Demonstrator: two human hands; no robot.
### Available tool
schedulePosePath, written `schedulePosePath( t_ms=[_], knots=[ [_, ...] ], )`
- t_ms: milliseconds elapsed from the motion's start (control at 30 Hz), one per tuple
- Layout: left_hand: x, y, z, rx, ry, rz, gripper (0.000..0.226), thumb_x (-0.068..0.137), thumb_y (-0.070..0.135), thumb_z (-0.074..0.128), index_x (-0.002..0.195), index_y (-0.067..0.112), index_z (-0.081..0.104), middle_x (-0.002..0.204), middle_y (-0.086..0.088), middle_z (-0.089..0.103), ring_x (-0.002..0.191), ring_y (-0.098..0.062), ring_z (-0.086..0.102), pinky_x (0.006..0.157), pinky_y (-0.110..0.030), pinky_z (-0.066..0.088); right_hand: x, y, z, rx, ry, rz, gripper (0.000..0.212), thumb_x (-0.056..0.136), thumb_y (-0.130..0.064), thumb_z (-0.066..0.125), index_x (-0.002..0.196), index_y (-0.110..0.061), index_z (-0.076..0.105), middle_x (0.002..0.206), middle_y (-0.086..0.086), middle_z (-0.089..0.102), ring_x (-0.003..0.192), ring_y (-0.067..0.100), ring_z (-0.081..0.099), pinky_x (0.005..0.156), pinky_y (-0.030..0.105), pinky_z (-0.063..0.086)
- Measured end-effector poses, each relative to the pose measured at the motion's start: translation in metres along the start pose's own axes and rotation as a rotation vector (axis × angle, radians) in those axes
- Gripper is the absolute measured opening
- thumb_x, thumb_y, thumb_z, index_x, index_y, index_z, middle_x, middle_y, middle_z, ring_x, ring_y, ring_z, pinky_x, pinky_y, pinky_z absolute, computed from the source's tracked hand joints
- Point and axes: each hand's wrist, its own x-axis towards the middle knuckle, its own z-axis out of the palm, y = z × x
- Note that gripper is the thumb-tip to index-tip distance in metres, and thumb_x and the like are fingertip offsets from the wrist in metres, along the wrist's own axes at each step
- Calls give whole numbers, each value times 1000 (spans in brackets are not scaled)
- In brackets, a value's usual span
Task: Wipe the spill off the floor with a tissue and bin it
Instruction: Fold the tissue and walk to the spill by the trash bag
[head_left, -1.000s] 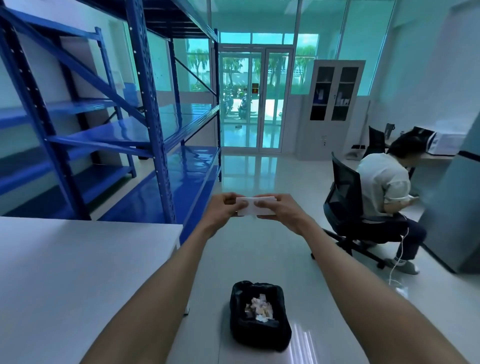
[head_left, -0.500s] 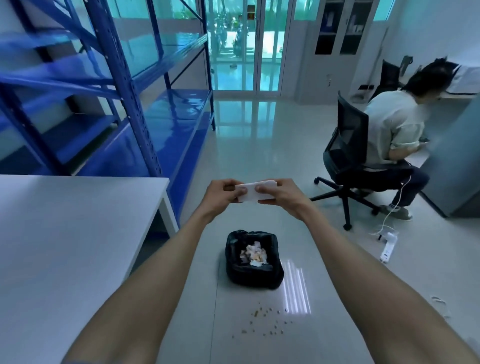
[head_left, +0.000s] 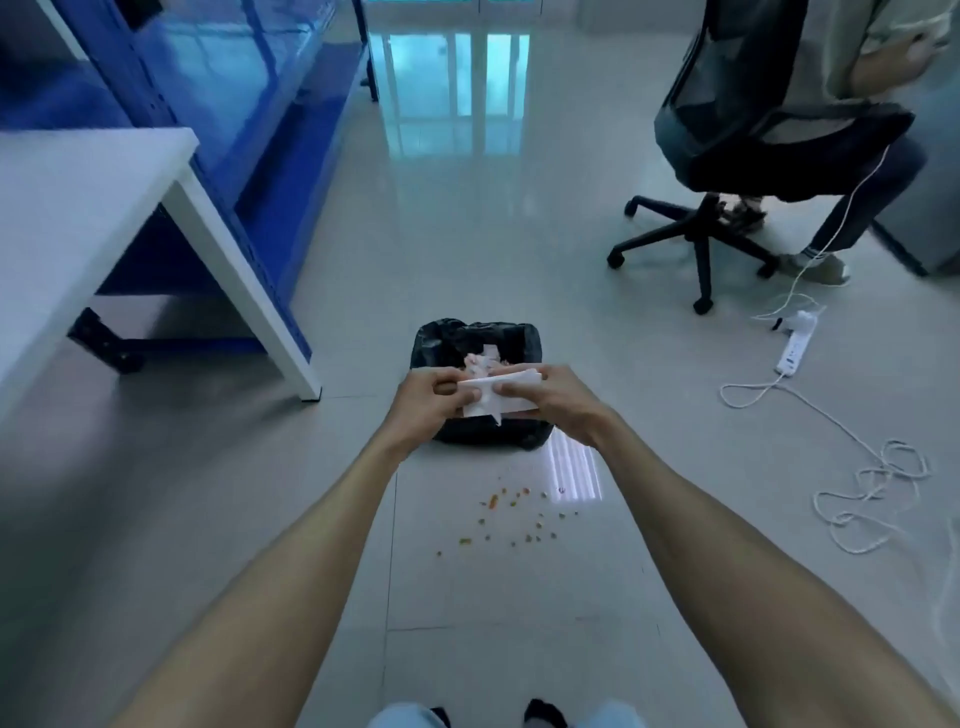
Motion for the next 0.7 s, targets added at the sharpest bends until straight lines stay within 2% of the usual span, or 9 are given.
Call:
schedulePosePath(
  t_ms=[67,167,333,500,633,700],
  knots=[
    [5,-47,12,9,-8,1,11,85,8,70,95,12,74,81,-4,74,71,-7,68,66,-19,54,14,51,1,-14,1,18,21,86,-12,72,107,-10,75,110,12,73,100,24,70,86,38,60],
    [18,-116,24,34,-11,20,16,86,6,69,101,2,72,86,-10,73,71,-5,66,64,-14,51,37,120,4,-46,4,-12,19,87,-14,71,105,-12,76,91,2,77,85,15,72,73,26,60],
    [43,-213,40,86,-18,107,18,87,8,69,104,3,72,92,-12,73,78,-10,65,67,-14,50,79,218,5,-77,-17,-94,23,86,-21,72,109,-17,75,99,-2,77,92,12,71,91,35,56],
    [61,-277,45,83,-9,187,18,86,11,71,103,5,73,87,-5,74,75,-6,67,65,-13,49,109,276,6,-62,-31,-174,22,86,-21,73,108,-17,76,103,4,75,98,19,71,91,39,58],
    [68,-303,43,22,-6,212,21,84,10,72,104,3,72,88,-8,73,78,-10,67,69,-17,52,116,295,12,-144,-19,-272,22,88,-24,71,108,-17,75,98,3,77,91,16,71,88,35,58],
    [68,-309,45,-11,-1,225,21,84,11,73,104,4,73,88,-6,74,79,-10,69,70,-17,53,114,297,14,-129,-17,-283,18,88,-22,71,105,-19,77,95,0,77,88,14,72,81,31,60]
  ],
)
